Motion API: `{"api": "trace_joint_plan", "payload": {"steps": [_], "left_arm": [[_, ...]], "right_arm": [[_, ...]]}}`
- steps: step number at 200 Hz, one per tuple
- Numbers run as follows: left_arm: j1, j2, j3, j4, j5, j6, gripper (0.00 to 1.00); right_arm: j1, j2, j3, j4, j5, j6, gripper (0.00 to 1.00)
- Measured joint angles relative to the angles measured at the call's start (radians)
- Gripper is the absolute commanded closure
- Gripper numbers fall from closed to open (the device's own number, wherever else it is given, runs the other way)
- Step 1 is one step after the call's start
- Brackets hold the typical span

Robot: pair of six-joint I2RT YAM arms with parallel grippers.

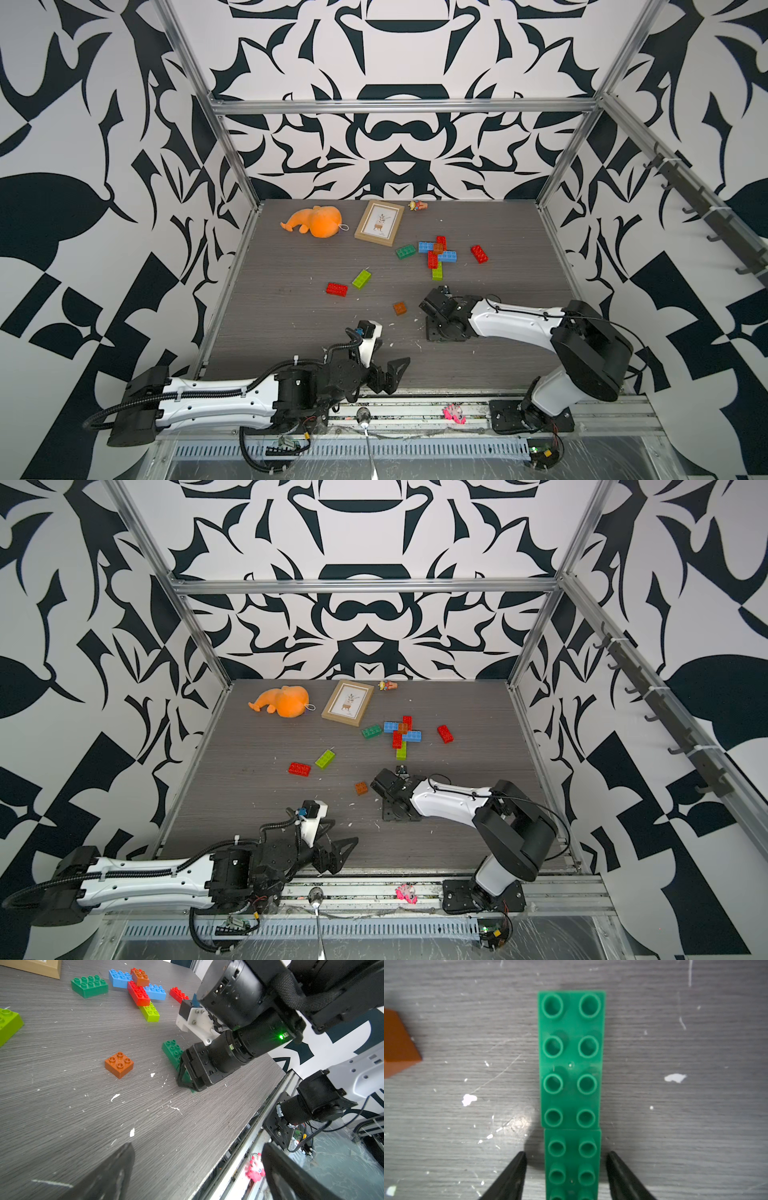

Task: Assemble a small pinwheel with lego
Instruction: Assemble the lego brick at the center of the board, then pick up the lego brick from the center of the board.

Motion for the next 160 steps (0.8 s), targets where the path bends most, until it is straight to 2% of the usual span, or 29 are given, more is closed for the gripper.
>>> {"api": "trace_joint_plan", "payload": {"steps": [12, 27, 51, 67, 85, 122, 160], "left_arm": [[0.002, -0.012, 0.001, -0.004, 0.009, 0.013, 0.00], [0.031, -0.033, 0.025, -0.047, 0.056, 0.036, 0.00], [0.162, -0.033, 0.122, -0.120, 0.179, 0.081, 0.00], [0.259, -0.017, 0.177, -0.123, 0.274, 0.111, 0.00], [0.375, 0.037, 0.233, -0.114, 0.407, 0.133, 0.00], [0.567, 0.272, 0.340, -0.037, 0.710, 0.148, 0.00], [0.620, 0.474, 0.462, -0.005, 0.869, 0.202, 0.00]], "right_arm": [[-0.003, -0.021, 0.001, -0.020, -0.011, -0.025, 0.27], [-0.006, -0.072, 0.020, -0.064, -0.016, -0.071, 0.17], [-0.026, -0.165, 0.106, -0.135, 0.005, -0.167, 0.09], [-0.096, -0.207, 0.158, -0.139, -0.007, -0.244, 0.08], [-0.239, -0.218, 0.185, -0.132, -0.047, -0.320, 0.08], [-0.526, -0.092, 0.251, -0.109, -0.100, -0.415, 0.09], [-0.670, 0.145, 0.410, -0.039, -0.164, -0.472, 0.14]]}}
